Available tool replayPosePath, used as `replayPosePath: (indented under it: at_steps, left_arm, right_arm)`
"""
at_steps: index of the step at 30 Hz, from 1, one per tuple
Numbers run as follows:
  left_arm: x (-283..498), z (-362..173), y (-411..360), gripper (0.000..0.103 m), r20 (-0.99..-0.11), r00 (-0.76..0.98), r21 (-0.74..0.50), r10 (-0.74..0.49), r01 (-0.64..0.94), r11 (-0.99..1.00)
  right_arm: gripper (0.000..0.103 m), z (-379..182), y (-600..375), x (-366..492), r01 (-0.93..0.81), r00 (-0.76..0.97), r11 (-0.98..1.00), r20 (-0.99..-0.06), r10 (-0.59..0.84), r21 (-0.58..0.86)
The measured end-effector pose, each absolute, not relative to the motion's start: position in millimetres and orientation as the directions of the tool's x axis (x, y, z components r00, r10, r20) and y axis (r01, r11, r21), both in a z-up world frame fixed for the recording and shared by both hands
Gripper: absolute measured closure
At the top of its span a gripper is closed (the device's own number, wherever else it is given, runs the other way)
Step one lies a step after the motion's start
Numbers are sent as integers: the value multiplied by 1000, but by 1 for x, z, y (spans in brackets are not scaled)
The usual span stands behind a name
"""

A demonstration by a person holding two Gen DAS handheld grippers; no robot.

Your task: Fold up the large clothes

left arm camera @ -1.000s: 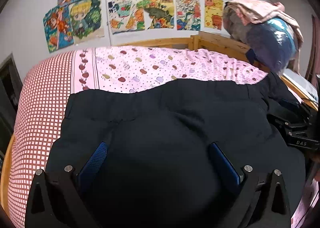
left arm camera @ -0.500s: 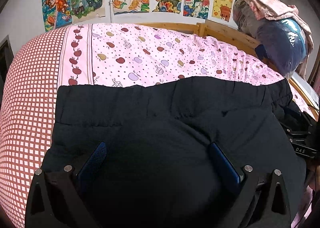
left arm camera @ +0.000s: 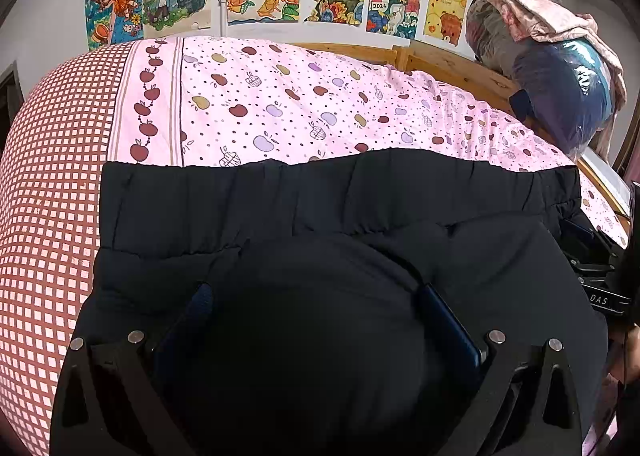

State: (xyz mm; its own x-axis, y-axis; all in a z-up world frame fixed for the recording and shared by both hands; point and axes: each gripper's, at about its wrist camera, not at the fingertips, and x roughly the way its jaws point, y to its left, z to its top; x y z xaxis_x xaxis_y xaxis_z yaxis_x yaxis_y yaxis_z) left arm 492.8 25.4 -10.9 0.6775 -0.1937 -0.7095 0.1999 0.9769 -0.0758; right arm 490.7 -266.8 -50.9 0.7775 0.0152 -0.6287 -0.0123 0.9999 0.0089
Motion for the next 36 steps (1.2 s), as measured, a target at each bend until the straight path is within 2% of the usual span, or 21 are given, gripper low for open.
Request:
replayPosePath:
  at_steps: [12,23,29,36]
  left_arm:
    - [491,-15,24,0,-701,689,-62,-183,196,979]
    - [474,-12,25,0,-645,746,-38,-166,186,982]
    - [450,-1,24,0,-570,810,-5,-139,165,986]
    - [423,24,66,0,-470,880,-137,-70,5,991]
  right_arm:
    - [2,-53,-268,491,-11,779,1000,-627,21,19]
    - [2,-49,-263,481,12,812,1000,-584,-27,-29]
    - [2,-43,-267,456,33,867,999,-498,-40,-23]
    - [2,-23,-274,419,141,919,989,-365,-151,-54]
